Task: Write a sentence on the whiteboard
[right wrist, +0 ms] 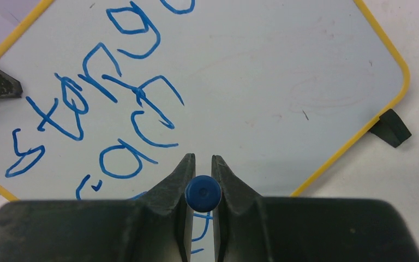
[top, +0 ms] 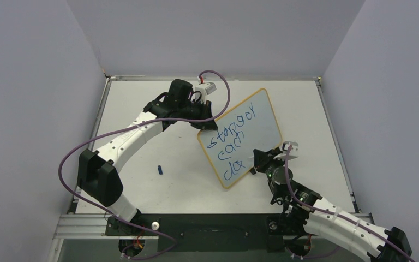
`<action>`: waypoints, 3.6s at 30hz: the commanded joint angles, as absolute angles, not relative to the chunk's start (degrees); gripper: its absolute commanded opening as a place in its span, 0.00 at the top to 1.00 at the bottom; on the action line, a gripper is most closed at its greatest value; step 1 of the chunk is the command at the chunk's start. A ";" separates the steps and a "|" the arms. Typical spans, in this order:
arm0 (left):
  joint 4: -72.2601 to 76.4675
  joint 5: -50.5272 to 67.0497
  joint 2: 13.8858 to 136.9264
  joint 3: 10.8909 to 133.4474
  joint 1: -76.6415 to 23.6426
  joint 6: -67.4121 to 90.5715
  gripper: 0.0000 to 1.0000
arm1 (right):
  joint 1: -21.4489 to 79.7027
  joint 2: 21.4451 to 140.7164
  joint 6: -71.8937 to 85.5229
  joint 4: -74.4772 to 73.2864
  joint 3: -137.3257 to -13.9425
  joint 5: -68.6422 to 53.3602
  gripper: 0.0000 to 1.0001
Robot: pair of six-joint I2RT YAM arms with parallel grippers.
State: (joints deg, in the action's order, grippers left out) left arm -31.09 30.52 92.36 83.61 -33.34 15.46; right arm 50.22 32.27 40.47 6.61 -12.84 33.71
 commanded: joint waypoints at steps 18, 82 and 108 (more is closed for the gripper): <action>-29.68 27.07 91.00 85.17 -33.32 14.94 1.00 | 44.09 43.99 35.55 15.46 -19.55 28.29 1.00; -29.50 27.05 90.98 84.33 -33.49 14.68 1.00 | 35.16 50.82 33.74 18.75 -19.91 21.32 1.00; -29.75 26.63 91.05 84.80 -33.31 14.71 1.00 | 34.91 50.34 37.72 20.85 -12.33 19.14 1.00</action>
State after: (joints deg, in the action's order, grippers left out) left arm -31.05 30.37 92.36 83.61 -33.43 15.86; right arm 35.20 50.09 35.99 19.90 -13.93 21.32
